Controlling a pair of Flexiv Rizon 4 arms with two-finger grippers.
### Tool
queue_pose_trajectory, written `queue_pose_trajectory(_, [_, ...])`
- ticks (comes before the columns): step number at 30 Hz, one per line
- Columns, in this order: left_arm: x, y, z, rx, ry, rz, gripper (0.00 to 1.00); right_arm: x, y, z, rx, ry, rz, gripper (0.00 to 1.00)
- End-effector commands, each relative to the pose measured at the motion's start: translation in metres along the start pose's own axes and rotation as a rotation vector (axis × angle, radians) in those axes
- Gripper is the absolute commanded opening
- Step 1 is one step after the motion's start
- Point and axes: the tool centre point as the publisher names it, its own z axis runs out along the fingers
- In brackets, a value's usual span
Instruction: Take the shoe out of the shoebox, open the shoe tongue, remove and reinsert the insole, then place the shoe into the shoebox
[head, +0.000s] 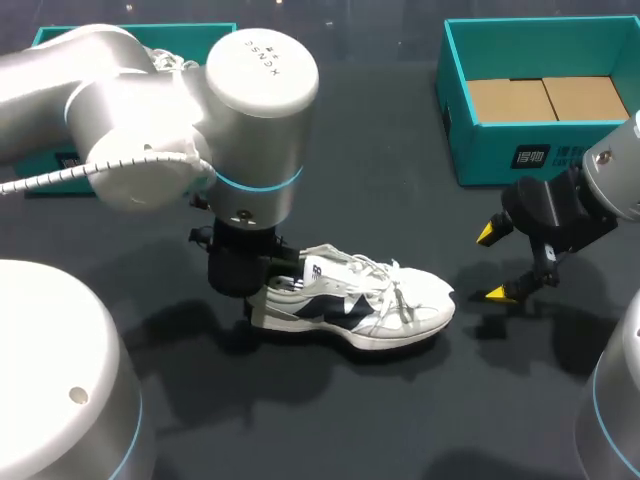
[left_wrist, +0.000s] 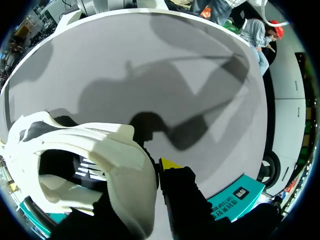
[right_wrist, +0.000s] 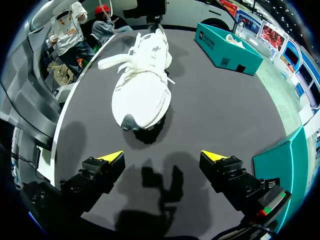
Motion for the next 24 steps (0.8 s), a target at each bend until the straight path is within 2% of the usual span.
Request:
queue_pose_trajectory(1, [-0.023, 0.01, 0.027, 0.02, 0.026, -0.006, 0.0, 0.001, 0.0, 0.0, 0.002, -0.002, 0.0, 1.0])
queue_pose_trajectory(9, [-0.032, 0.018, 0.044, 0.035, 0.064, -0.046, 0.0, 0.001, 0.0, 0.0, 0.002, -0.002, 0.0, 1.0])
queue_pose_trajectory(21, [-0.036, 0.016, 0.051, 0.013, 0.079, -0.016, 0.0, 0.001, 0.0, 0.0, 0.002, -0.002, 0.0, 1.0])
queue_pose_trajectory(22, [-0.036, 0.016, 0.051, 0.008, 0.078, -0.014, 0.06, 0.001, 0.0, 0.0, 0.002, -0.002, 0.0, 1.0])
queue_pose_trajectory(24, [-0.034, 0.013, 0.049, 0.003, 0.071, -0.012, 0.44, 0.001, 0.0, 0.0, 0.002, -0.002, 0.0, 1.0])
